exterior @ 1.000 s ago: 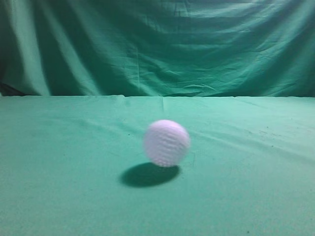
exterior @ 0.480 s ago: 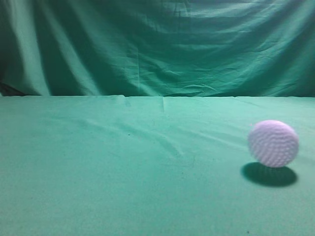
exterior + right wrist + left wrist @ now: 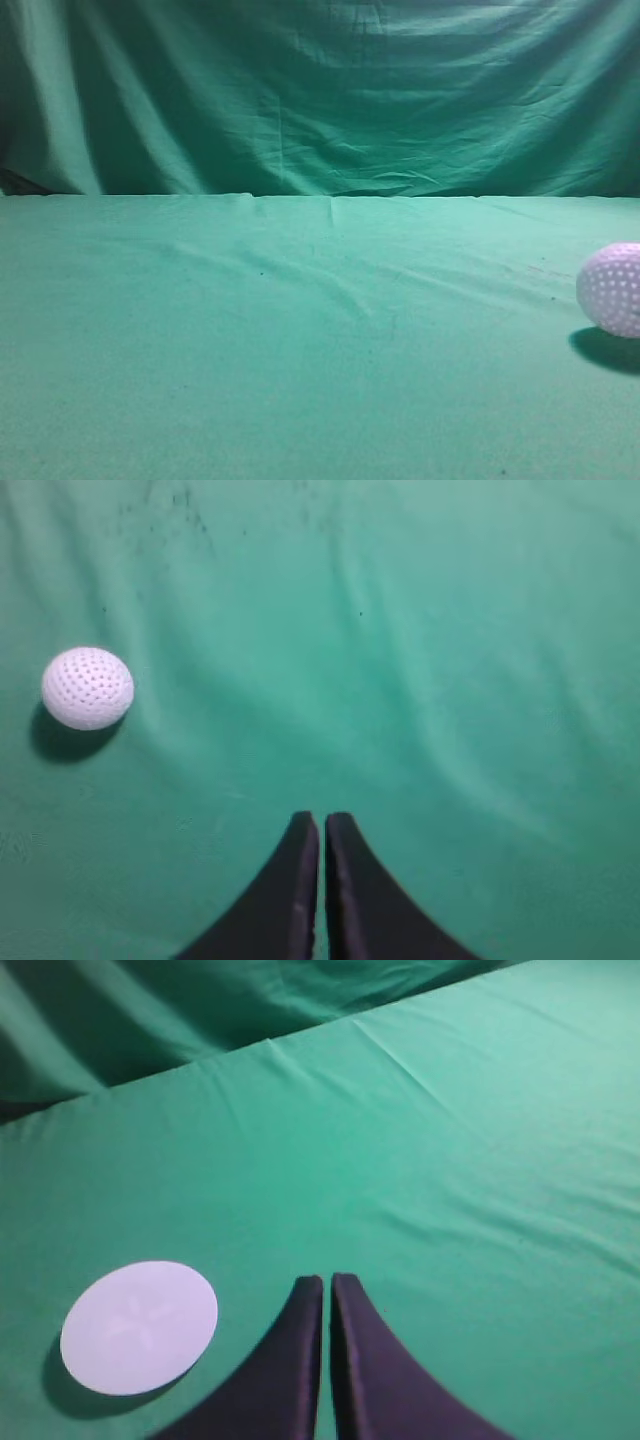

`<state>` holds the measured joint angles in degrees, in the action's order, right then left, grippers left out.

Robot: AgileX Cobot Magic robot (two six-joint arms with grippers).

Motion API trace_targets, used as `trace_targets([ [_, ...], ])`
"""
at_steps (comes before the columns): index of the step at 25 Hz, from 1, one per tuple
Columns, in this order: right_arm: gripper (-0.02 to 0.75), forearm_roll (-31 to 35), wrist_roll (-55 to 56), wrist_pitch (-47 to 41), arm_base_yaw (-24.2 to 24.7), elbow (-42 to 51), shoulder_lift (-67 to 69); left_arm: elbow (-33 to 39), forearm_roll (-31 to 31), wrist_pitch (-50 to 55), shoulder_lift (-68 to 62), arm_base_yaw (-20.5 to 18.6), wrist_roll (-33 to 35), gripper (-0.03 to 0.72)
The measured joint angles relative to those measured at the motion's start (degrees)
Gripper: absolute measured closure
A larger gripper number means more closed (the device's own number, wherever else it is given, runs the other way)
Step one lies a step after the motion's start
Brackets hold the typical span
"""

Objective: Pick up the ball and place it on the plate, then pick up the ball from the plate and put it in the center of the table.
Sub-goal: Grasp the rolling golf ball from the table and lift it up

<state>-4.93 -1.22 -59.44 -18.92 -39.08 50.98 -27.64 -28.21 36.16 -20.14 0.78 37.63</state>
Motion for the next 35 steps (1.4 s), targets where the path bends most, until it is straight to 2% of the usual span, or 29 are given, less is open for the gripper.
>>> trace_targets([
  [2, 0.738, -0.2, -0.7, 0.5, -1.8, -0.3, 3.2, 0.9, 1.9, -0.1, 0.0, 0.0, 0.0, 0.688],
  [7, 0.582, -0.3, -4.0, 4.6, -8.8, -0.4, 10.0, 1.8, 6.0, -0.1, 0.0, 0.0, 0.0, 0.688],
  [13, 0.253, 1.8, -4.4, 9.1, -16.9, -2.1, 18.6, 1.9, 6.7, -0.1, 0.0, 0.0, 0.0, 0.688],
  [16, 0.111, 4.5, -3.4, 10.1, -18.2, -3.6, 23.2, 1.9, 6.9, -0.1, 0.0, 0.0, 0.0, 0.688],
  [17, 0.087, 4.8, -2.5, 10.3, -18.2, -4.2, 24.9, 1.9, 7.2, -0.1, 0.0, 0.0, 0.0, 0.688],
  [20, 0.101, 5.1, 0.0, 10.5, -18.2, -6.0, 29.5, 1.9, 8.0, -0.1, 0.0, 0.0, 0.0, 0.688],
  [21, 0.059, 5.1, 0.7, 10.6, -18.2, -6.5, 31.0, 1.9, 8.2, -0.1, 0.0, 0.0, 0.0, 0.688],
  [30, 0.075, 5.1, 2.6, 15.2, -18.2, -7.3, 40.3, 1.9, 8.1, -0.1, 0.0, 0.0, 0.0, 0.688],
  [35, 0.281, 4.8, 2.6, 17.3, -18.2, -7.3, 41.2, 1.9, 8.1, -0.1, 0.0, 0.0, 0.0, 0.688],
])
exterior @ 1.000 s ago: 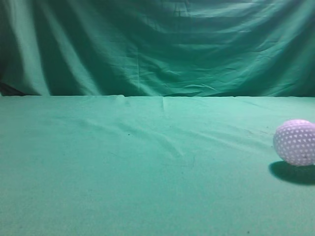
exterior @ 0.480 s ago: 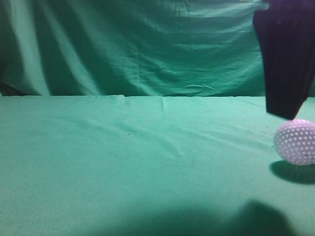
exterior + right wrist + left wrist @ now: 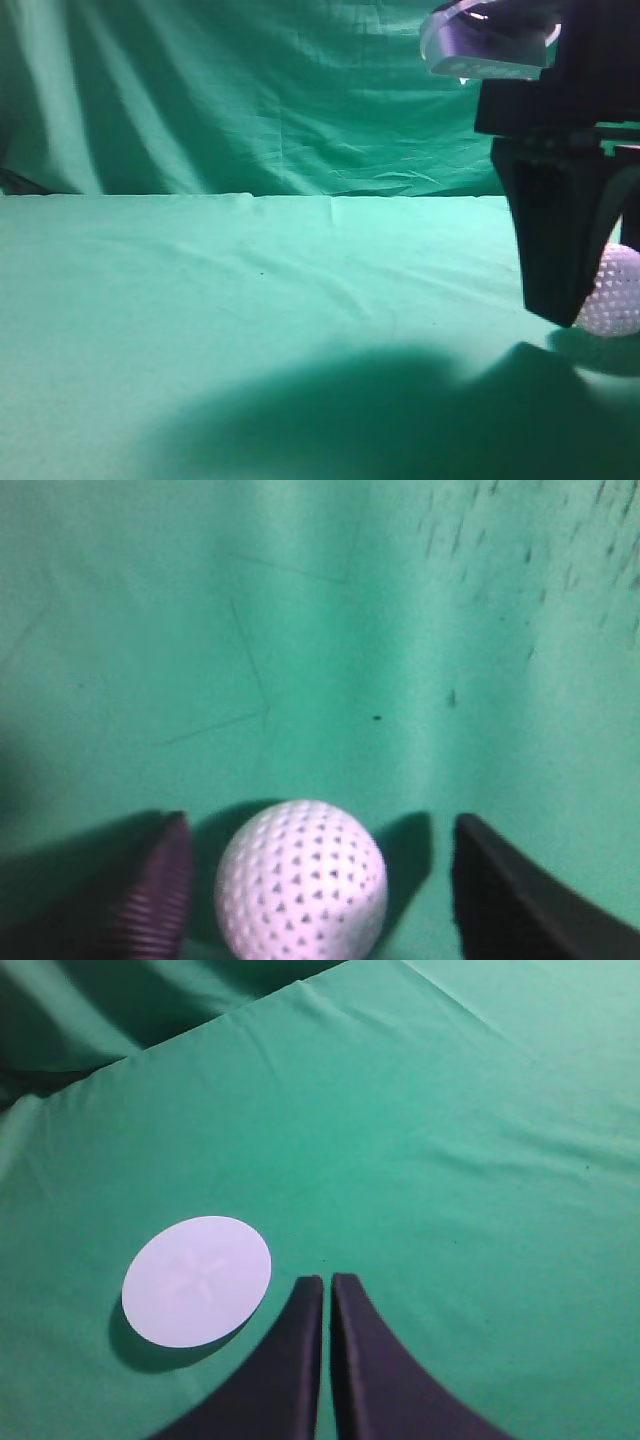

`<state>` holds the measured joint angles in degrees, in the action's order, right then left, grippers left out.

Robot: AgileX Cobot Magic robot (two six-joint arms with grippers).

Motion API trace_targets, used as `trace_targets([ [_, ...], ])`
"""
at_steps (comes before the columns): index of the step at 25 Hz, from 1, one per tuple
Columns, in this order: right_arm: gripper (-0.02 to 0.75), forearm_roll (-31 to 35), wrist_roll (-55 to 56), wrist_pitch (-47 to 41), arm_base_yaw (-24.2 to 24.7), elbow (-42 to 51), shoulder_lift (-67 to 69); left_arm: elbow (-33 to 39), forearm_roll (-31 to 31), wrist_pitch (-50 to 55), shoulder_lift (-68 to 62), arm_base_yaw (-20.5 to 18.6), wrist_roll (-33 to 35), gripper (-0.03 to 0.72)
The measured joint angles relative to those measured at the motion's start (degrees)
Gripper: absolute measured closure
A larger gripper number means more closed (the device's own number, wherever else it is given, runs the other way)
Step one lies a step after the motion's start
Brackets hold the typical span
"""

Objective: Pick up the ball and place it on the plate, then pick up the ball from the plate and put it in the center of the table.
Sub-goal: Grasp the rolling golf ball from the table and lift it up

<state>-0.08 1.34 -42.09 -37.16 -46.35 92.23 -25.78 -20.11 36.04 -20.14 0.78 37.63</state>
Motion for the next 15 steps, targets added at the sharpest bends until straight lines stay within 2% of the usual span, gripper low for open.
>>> trace_targets([
  [2, 0.39, -0.3, 0.0, 0.2, 0.0, 0.0, 0.0, 0.0, 0.0, 0.0, 0.0, 0.0, 0.0, 0.688],
  [3, 0.421, -0.4, 0.0, 0.2, 0.0, 0.0, 0.0, 0.0, 0.0, 0.0, 0.0, 0.0, 0.0, 0.688],
  [9, 0.413, -0.5, -0.1, -3.1, 0.0, -3.8, 0.0, 0.0, 0.0, 0.0, 0.0, 0.0, 0.0, 0.688],
  [15, 0.413, -0.9, -3.0, -4.7, 0.0, -21.1, 2.0, 0.0, 0.0, 0.0, 0.0, 0.0, 0.0, 0.688],
])
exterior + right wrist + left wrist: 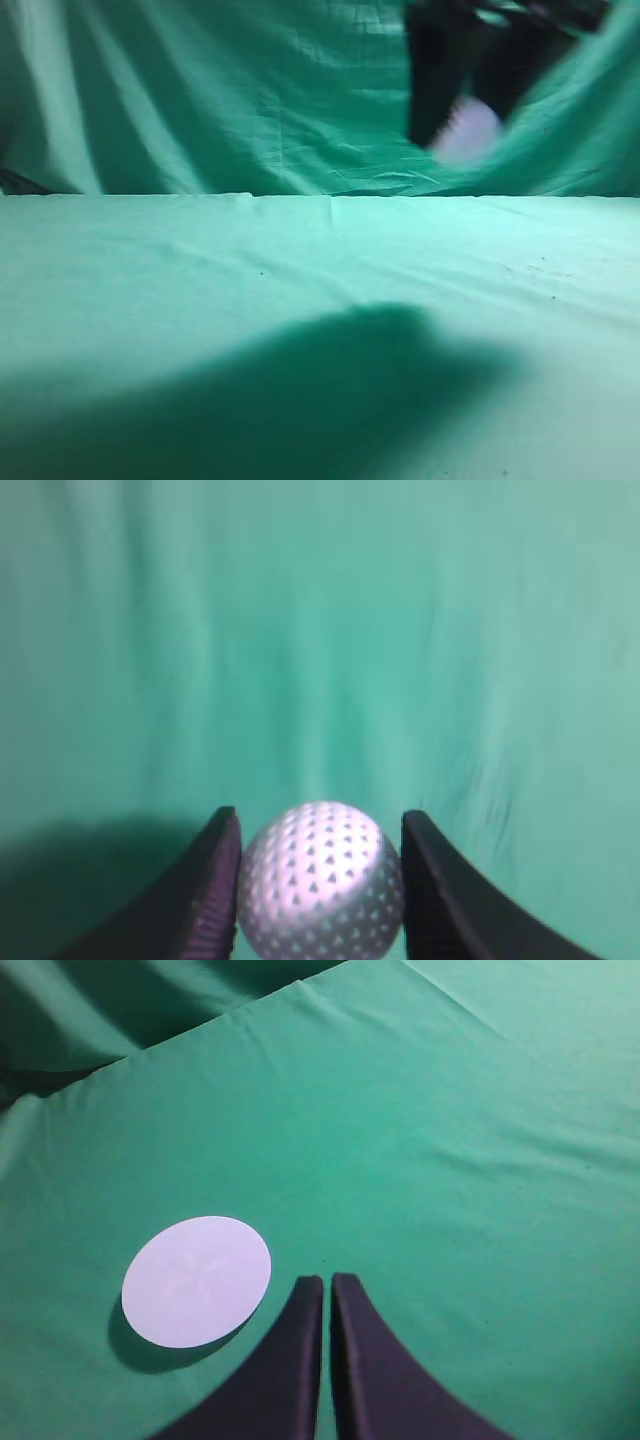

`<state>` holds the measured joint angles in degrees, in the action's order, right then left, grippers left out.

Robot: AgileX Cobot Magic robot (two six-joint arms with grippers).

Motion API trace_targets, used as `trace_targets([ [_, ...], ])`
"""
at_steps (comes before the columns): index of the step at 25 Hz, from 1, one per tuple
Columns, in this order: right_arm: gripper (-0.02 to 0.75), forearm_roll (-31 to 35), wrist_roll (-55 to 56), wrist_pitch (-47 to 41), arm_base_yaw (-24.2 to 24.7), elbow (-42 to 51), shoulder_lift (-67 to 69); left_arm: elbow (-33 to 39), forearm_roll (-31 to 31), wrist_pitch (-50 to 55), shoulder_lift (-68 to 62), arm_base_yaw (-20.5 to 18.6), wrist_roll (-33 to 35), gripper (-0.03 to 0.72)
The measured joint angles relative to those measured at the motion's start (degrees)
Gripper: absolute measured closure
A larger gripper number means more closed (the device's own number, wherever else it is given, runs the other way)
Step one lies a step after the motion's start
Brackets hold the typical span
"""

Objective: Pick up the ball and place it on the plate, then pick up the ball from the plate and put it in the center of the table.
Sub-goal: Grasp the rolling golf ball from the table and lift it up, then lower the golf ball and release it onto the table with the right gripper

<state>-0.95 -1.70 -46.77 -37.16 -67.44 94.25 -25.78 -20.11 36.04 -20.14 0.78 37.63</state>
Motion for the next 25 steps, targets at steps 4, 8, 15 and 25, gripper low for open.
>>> trace_targets([
  [4, 0.413, 0.6, -0.9, -5.8, -0.5, -15.2, 7.3, 0.0, 0.0, 0.0, 0.0, 0.0, 0.0, 0.688],
  [8, 0.413, 0.8, -3.3, -10.4, -2.7, -26.8, 16.4, 0.0, 0.0, -0.4, 0.0, 0.0, 0.0, 0.688],
  [15, 0.413, 2.2, -4.6, -12.7, -5.7, -41.6, 31.7, 0.8, 0.0, -1.8, 0.0, 0.0, 0.0, 0.688],
  [25, 0.413, 3.9, -6.1, -10.9, -6.9, -48.3, 40.0, 2.5, 0.0, -3.4, 0.0, 0.0, 0.0, 0.688],
])
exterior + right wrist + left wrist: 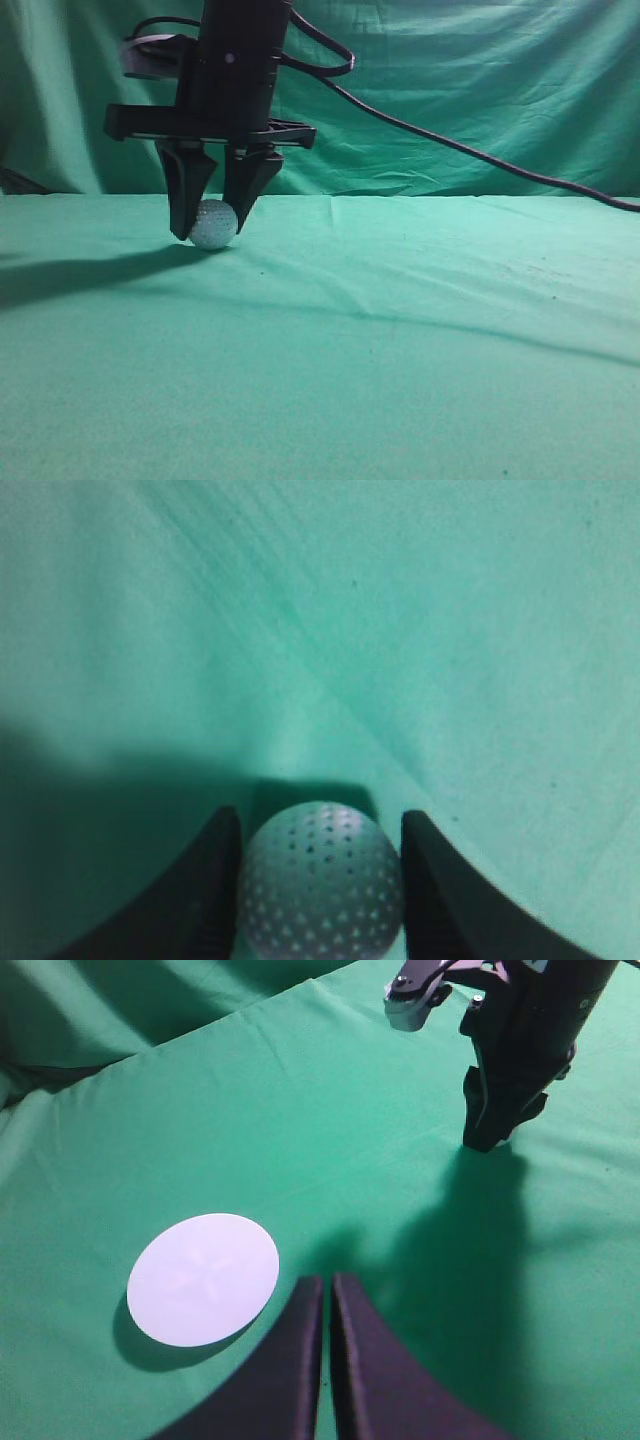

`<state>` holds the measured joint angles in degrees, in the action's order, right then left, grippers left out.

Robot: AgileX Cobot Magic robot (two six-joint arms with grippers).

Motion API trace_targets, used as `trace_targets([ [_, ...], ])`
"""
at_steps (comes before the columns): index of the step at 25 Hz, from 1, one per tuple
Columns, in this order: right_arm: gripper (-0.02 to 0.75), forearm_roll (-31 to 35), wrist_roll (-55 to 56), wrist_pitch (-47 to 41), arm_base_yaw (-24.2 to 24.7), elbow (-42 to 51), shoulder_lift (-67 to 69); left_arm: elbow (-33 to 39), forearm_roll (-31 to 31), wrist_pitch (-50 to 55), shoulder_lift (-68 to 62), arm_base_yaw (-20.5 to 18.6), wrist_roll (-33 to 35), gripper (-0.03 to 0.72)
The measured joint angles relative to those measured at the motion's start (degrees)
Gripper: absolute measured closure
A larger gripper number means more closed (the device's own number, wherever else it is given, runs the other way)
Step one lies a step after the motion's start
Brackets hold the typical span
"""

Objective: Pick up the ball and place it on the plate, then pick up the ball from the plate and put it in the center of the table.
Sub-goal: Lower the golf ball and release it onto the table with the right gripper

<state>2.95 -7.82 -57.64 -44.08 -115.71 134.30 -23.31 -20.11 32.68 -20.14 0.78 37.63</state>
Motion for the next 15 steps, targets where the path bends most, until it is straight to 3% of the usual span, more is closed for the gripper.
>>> trace_targets([
  [6, 0.413, 0.6, -0.6, 1.3, 0.0, -0.2, 0.5, 0.0, 0.0, 0.0, 0.0, 0.0, 0.0, 0.688],
  [9, 0.248, 0.7, -0.7, 0.0, 0.0, -1.0, 0.6, 0.0, 0.0, 0.0, 0.0, 0.0, -0.1, 0.688],
  [11, 0.193, 0.7, -0.9, -2.3, 0.0, -3.0, -0.1, 0.0, 0.0, 0.0, 0.0, 0.0, -0.1, 0.688],
  [14, 0.206, 0.7, -0.4, -5.7, 0.0, -5.9, -3.2, 0.0, 0.0, 0.0, 0.0, 0.0, -0.1, 0.688],
  [15, 0.266, 0.7, -0.2, -6.6, 0.0, -6.6, -5.0, 0.0, 0.0, 0.0, 0.0, 0.0, -0.1, 0.688],
])
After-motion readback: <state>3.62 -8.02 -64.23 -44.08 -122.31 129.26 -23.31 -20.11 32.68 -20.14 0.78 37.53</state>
